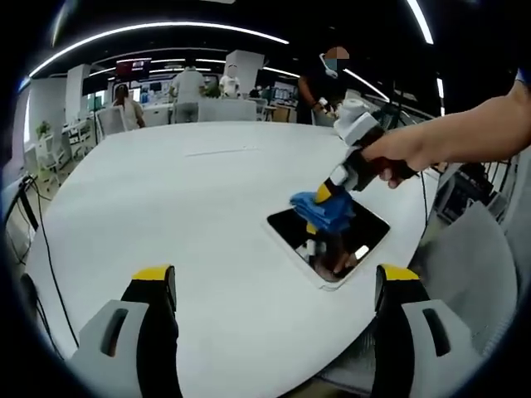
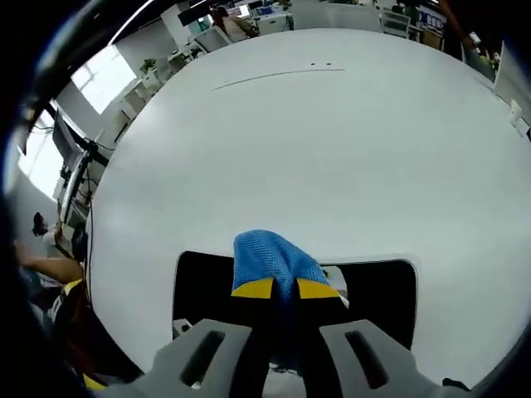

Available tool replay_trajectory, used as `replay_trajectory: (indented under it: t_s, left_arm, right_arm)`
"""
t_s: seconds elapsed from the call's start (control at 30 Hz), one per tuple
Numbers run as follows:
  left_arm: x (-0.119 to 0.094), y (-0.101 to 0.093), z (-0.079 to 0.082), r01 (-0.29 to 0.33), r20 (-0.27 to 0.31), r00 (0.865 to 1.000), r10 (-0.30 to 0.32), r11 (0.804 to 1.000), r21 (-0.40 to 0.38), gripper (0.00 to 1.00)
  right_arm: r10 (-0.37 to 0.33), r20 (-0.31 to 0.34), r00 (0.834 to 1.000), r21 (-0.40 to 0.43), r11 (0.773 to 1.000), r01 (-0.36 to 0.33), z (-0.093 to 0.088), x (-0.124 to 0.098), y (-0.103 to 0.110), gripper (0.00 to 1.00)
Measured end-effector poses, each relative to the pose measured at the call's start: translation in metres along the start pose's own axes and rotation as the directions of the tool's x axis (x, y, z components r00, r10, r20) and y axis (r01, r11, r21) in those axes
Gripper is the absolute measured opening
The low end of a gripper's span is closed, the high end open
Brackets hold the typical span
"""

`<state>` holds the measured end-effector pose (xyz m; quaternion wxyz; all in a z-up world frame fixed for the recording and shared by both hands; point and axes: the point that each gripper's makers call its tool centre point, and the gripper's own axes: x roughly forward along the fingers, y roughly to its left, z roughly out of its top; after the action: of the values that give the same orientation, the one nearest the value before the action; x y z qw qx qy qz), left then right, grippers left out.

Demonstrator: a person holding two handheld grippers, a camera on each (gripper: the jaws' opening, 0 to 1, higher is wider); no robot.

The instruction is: Wipe the mirror surface with the cleaning cloth until all visible marks leave the cleaned area.

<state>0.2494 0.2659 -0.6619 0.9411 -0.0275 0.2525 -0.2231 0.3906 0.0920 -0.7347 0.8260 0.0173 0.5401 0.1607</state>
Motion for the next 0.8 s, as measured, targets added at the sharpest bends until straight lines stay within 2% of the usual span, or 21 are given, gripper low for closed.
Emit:
replay_trajectory:
  t_s: [0.47, 0.73, 0.8]
  left_arm:
    - [-0.002, 0.005, -0.006, -0.005, -0.017, 1.000, 0.005, 1.000, -0.013, 0.99]
    - [-0.003, 0.006, -0.011, -0.002, -0.023, 1.000, 0.001, 0.999, -0.041, 0.99]
    - [-0.004, 0.008, -0.010, -0.006, -0.020, 1.000, 0.005, 0.999, -0.039, 0.99]
  right_arm:
    - [0.057, -0.038, 0.998, -0.040, 0.997, -0.059, 0.003, 0.012, 0.046, 0.03]
    - [0.084, -0.051, 0.995, -0.050, 0.995, -0.087, 0.004, 0.017, 0.064, 0.03]
    - [0.081, -0.053, 0.995, -0.078, 0.993, -0.085, 0.004, 0.017, 0.066, 0.03]
